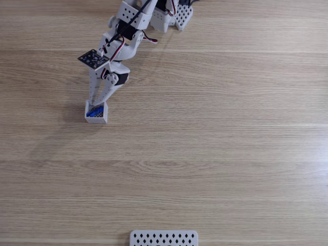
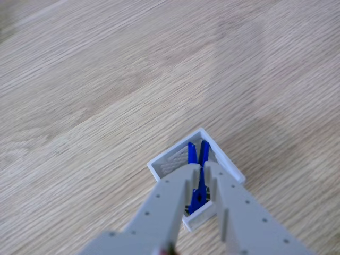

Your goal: Grasp a peg and put it in the crate.

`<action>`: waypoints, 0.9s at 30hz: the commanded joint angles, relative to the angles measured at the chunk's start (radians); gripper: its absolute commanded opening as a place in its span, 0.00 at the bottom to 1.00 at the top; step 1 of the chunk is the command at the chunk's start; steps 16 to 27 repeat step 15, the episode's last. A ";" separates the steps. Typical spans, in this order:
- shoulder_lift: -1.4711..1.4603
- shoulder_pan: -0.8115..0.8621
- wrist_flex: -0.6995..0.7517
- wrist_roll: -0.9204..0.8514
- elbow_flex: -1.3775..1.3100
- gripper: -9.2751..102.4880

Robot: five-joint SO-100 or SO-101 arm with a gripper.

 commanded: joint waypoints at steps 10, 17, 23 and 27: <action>0.063 0.009 -0.034 -0.002 -0.037 0.08; 0.064 0.012 -0.034 -0.002 -0.037 0.08; 0.064 0.012 -0.034 -0.002 -0.037 0.08; 0.064 0.012 -0.034 -0.002 -0.037 0.08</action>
